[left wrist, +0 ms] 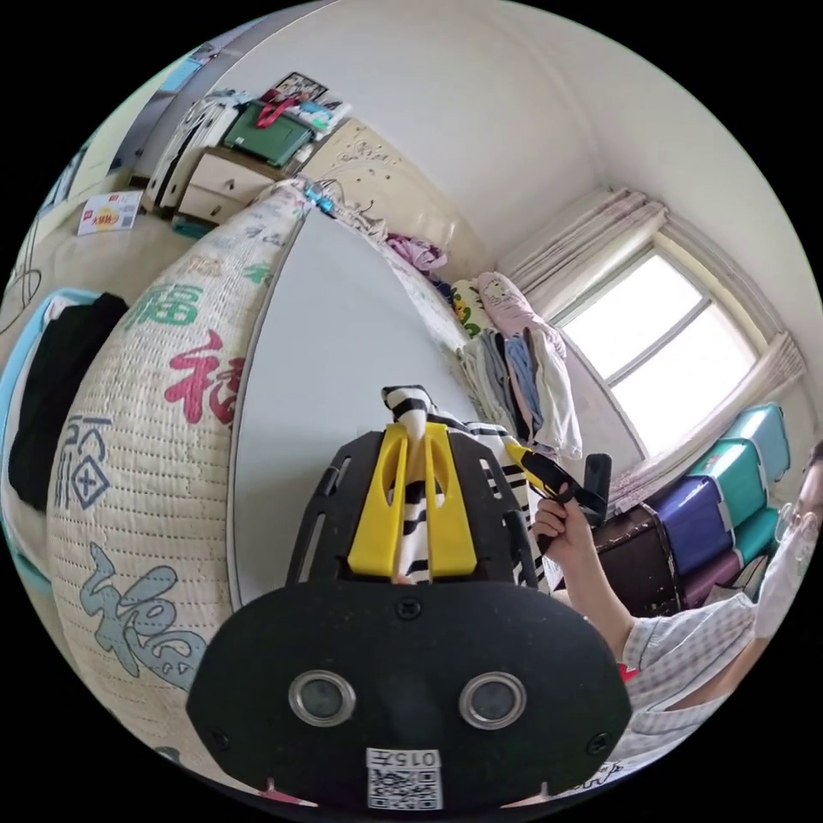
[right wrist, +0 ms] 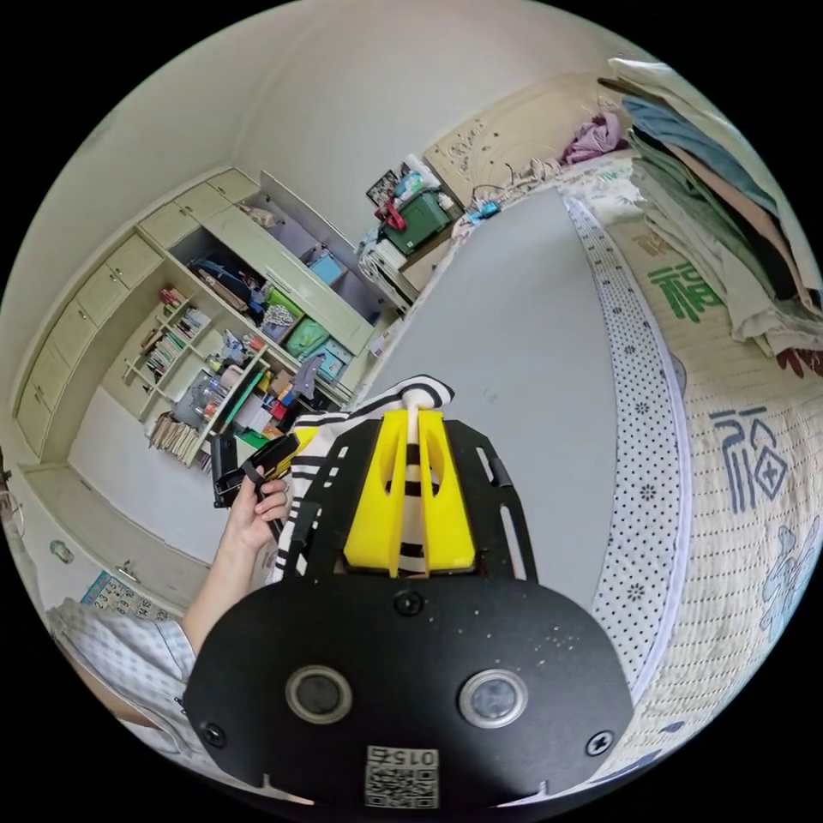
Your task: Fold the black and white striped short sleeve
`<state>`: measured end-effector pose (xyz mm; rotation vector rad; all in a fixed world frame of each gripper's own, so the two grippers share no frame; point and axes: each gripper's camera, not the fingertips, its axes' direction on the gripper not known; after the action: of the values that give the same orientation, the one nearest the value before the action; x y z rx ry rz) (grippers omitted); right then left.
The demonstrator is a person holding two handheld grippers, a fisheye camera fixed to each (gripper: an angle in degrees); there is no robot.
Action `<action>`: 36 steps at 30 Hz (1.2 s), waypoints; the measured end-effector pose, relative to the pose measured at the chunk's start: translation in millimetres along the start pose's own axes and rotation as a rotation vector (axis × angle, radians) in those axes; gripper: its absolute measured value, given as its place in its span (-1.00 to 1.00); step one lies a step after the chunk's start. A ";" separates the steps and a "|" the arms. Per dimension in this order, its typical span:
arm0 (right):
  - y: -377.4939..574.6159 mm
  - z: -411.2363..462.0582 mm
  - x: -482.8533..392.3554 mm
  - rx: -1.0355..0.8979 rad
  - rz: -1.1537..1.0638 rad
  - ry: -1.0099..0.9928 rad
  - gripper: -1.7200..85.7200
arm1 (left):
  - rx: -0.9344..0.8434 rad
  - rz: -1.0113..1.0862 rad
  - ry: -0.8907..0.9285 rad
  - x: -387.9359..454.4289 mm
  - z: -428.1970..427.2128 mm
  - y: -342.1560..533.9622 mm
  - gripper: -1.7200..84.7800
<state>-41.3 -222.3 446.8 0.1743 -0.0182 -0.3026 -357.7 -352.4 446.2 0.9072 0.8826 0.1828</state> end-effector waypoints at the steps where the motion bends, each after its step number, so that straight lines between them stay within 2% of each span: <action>1: 2.0 -5.8 -5.8 0.013 -0.008 -0.008 -0.94 | 0.014 0.007 0.009 3.2 -6.3 2.1 -0.93; 10: 41.1 -138.8 -121.4 0.135 -0.228 -0.145 -0.94 | 0.259 0.141 0.210 95.5 -124.8 54.9 -0.94; 17: 86.8 -293.2 -244.3 0.303 -0.415 -0.142 -0.95 | 0.365 0.361 0.296 243.6 -222.0 87.5 -0.94; 21: 119.2 -379.8 -303.5 0.407 -0.488 -0.105 -0.95 | 0.360 0.460 0.320 322.6 -260.0 111.0 -0.94; 27: 161.7 -477.9 -357.0 0.510 -0.554 -0.005 -0.95 | 0.333 0.577 0.388 408.6 -275.2 144.5 -0.94; 36: 213.8 -574.1 -386.1 0.583 -0.553 0.099 -0.95 | 0.248 0.635 0.625 466.1 -231.4 184.2 -0.94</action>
<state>-321.6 190.1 -78.2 0.7791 0.0421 -0.8381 -187.1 130.3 239.9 1.3808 1.1785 0.9620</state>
